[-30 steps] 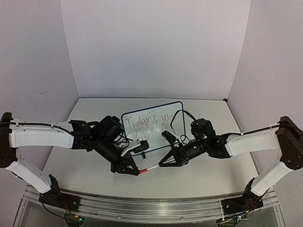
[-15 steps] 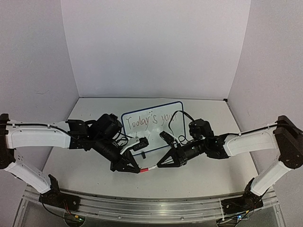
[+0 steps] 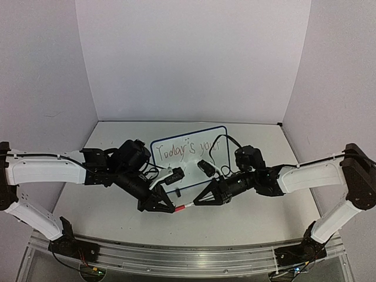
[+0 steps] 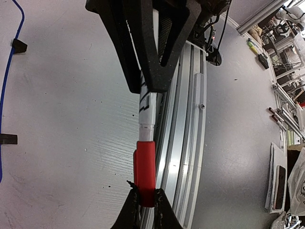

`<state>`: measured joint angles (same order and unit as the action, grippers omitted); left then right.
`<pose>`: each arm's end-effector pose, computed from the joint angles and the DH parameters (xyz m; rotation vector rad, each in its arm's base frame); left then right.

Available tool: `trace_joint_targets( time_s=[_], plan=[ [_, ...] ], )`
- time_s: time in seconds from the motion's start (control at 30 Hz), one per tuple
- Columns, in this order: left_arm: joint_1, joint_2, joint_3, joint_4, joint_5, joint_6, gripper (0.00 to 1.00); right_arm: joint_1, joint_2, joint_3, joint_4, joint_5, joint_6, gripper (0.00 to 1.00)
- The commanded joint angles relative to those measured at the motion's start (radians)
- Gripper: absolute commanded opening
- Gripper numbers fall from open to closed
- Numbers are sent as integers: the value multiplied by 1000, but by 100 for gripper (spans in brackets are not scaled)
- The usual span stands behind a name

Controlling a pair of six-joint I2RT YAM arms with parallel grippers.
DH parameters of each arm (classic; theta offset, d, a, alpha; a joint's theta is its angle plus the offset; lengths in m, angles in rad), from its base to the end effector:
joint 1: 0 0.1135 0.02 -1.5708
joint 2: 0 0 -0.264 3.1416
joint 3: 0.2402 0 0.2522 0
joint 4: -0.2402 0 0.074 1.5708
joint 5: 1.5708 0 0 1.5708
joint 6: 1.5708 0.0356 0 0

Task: Write a sentence on the whiteboard
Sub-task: Insert the whiteboard marker without the cap into the pen cap.

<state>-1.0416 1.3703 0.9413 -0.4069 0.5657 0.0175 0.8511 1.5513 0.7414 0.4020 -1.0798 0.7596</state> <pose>0.1274 -0.2556 0.2477 1.5295 2.0501 -1.1235 0.1811 0.2542 0.2054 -0.9787 2.1859 1.9813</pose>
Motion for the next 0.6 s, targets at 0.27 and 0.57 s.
trace_joint_targets(
  time_s=[0.27,0.57],
  plan=[
    [-1,-30,48,138,-29,-64,0,31,-43,43,43,-12,10,0],
    [-1,-2,72,186,-19,-79,0,36,-63,27,43,-4,3,0]
  ],
)
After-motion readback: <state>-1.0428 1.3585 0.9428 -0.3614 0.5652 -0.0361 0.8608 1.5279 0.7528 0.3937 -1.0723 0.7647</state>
